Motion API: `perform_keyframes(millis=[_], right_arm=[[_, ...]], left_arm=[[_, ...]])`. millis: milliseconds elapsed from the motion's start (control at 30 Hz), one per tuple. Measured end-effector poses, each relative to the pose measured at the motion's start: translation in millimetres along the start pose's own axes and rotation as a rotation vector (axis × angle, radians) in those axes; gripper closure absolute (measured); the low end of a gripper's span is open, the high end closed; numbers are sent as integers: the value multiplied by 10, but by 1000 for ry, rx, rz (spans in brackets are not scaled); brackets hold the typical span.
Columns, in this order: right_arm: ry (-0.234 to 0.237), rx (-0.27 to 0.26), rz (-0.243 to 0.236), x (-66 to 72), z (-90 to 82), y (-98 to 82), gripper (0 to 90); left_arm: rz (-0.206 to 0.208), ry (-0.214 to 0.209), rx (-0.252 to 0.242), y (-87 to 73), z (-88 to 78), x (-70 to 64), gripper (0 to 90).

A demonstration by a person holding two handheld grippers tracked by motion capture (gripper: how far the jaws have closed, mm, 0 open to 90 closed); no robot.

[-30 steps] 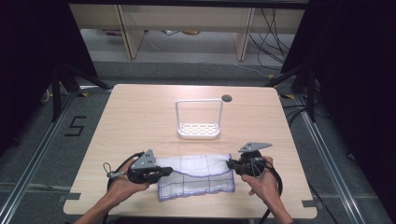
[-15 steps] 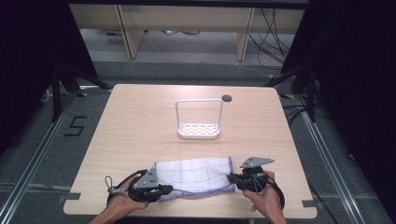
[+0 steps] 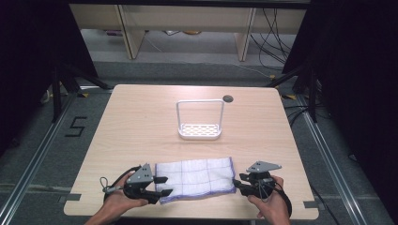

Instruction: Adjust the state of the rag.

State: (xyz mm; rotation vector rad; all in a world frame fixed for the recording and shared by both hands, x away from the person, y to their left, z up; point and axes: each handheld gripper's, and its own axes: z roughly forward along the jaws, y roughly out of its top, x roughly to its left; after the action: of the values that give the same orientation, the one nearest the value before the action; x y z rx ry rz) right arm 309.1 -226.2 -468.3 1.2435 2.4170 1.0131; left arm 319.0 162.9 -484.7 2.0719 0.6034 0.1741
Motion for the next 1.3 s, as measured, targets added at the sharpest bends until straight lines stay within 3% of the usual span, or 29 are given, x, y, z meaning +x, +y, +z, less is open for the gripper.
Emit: perform_keyframes(millis=[133,167,233,300,400,433,467,600,633,667,733,767,800,833,933,1033,1167,1300], right_arm=[[29,28,16,26,39,-56,619],[12,25,8,34,56,-80,629],[21,44,9,55,96,-110,659],[16,44,-1,64,136,-124,685],[7,35,-8,33,195,-133,692],[10,53,21,30,193,-122,677],[9,58,25,30,195,-119,677],[3,36,8,55,245,-131,671],[0,62,21,69,247,-130,670],[-1,72,1,63,277,-139,670],[-5,78,10,74,301,-157,654],[-12,80,18,79,300,-159,625],[-20,83,35,89,294,-155,590],[-38,75,26,85,300,-157,556],[-60,85,17,102,300,-157,532],[-71,83,12,114,307,-153,524],[-57,51,76,105,261,-134,474],[-68,59,68,131,292,-145,453]], left_arm=[[-18,69,-4,61,6,162,489],[-29,84,10,69,13,198,487],[-32,130,22,73,71,282,483],[-28,130,33,74,75,302,477],[-59,152,33,87,130,407,473],[-44,165,47,99,119,445,470],[-54,171,42,105,122,465,469],[-78,163,71,118,155,614,449],[-108,164,63,103,192,652,450],[-104,157,84,88,211,694,452],[-127,149,107,55,258,737,450],[-101,146,139,46,256,767,452],[-105,147,148,31,271,778,452],[-114,142,152,11,293,782,453],[-83,134,197,-9,329,755,476],[-60,126,203,-4,332,726,513],[-45,106,208,-10,320,694,605],[-25,102,217,-2,322,658,733]])
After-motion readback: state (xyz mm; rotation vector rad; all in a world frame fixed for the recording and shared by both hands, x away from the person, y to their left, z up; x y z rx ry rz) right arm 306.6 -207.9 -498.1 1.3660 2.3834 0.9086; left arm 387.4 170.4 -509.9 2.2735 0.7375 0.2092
